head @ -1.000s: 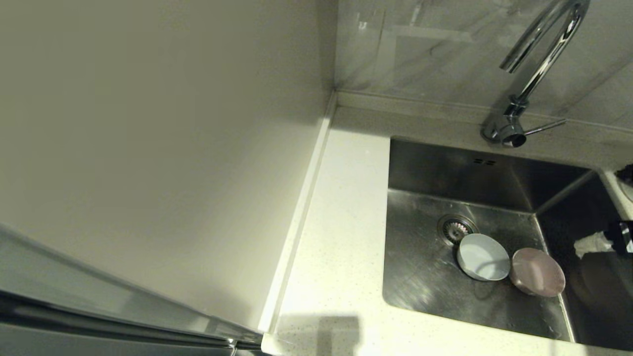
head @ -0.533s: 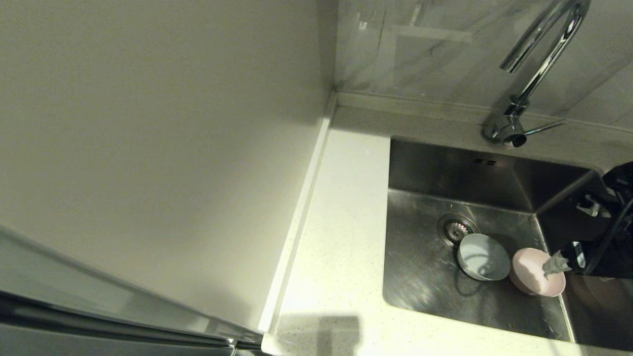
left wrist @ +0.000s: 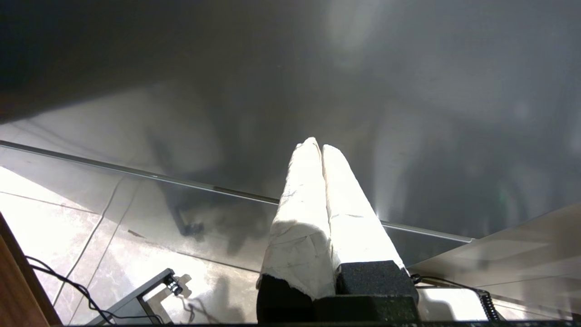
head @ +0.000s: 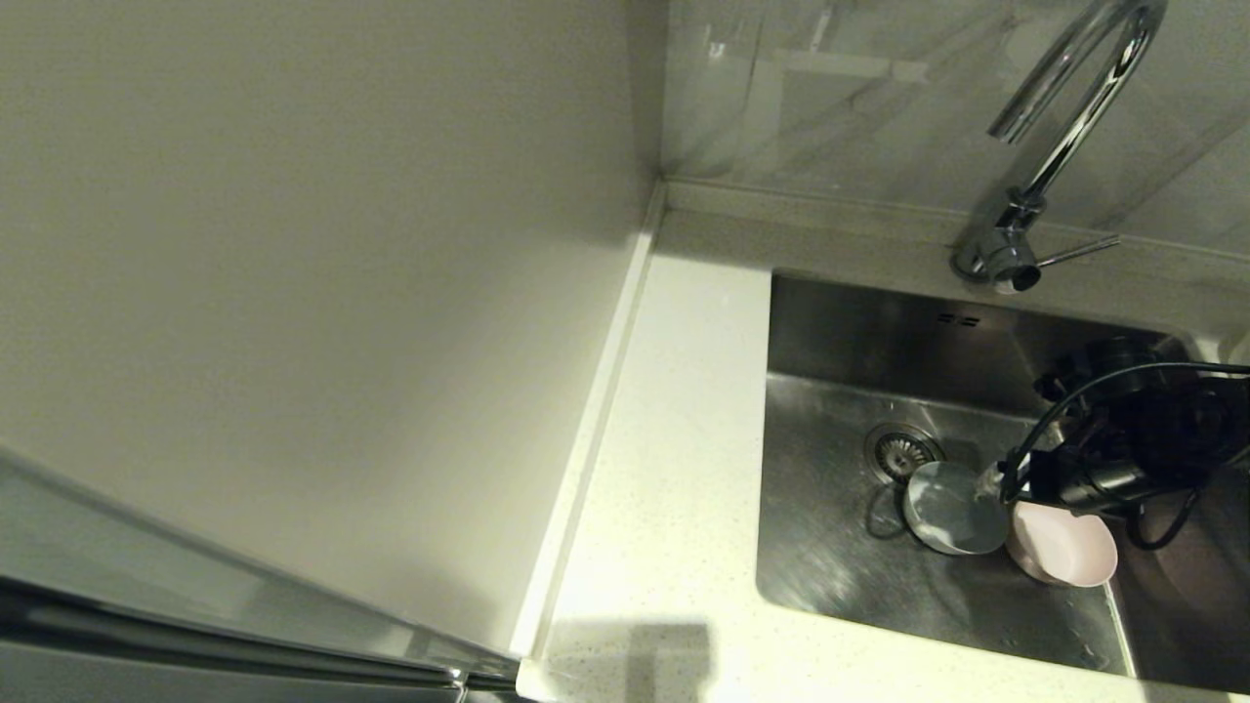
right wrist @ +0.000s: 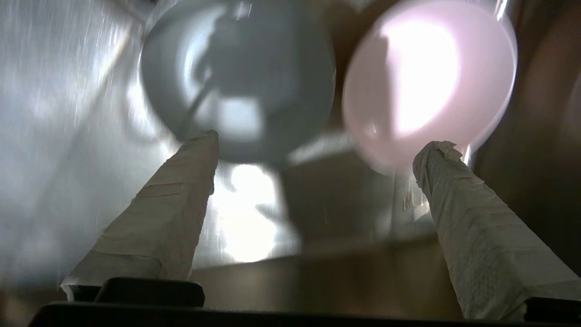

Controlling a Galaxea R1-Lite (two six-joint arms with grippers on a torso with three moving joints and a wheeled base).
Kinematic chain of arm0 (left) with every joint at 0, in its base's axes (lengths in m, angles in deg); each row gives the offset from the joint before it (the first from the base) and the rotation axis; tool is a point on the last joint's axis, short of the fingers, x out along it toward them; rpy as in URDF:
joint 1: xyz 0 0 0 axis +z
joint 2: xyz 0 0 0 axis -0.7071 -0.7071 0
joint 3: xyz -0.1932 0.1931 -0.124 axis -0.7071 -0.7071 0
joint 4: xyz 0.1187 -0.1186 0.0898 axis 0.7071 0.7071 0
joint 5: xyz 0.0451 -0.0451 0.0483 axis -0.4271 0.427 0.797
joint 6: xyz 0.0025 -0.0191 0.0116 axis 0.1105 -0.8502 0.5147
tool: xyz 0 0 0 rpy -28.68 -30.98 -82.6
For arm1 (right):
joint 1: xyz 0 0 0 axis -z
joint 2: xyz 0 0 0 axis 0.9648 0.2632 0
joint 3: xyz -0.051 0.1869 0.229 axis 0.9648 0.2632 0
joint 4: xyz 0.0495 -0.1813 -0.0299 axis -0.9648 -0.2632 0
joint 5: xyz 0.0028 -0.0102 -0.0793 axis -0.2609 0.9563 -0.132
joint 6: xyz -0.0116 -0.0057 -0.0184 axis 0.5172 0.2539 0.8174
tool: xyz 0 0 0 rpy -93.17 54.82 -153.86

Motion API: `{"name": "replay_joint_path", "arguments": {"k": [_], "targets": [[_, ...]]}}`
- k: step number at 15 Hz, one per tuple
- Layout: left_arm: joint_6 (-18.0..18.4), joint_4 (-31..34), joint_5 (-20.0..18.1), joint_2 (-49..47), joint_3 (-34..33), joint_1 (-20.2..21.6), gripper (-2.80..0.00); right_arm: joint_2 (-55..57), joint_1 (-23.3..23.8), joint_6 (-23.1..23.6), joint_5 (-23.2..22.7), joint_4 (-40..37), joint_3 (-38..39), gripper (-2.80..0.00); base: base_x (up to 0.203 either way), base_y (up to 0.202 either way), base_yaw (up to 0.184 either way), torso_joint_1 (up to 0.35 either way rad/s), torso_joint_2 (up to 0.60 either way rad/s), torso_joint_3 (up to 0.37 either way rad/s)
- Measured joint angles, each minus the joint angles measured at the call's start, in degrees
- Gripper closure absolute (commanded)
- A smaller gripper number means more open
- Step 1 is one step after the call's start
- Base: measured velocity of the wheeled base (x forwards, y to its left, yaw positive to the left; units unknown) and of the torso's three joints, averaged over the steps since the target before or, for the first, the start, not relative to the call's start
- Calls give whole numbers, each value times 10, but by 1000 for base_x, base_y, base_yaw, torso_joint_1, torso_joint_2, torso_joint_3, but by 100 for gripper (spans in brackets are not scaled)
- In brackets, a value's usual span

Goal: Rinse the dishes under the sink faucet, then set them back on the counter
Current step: Put a bowl back to the table from the sink

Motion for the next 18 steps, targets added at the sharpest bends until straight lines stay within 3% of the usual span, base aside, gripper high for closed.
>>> {"name": "replay_joint_path", "arguments": {"k": [4,10,18], "targets": [[0,0,0,0,0,0,0,60,2,-64,31,0,-69,-280,0,0,0,0,0,0],[0,0,0,0,0,0,0,105,5,-184,91,-27,-106,-280,0,0,0,0,0,0],[0,0,0,0,0,0,0,148,9,-215,85,-37,-136,-280,0,0,0,0,0,0]]}}
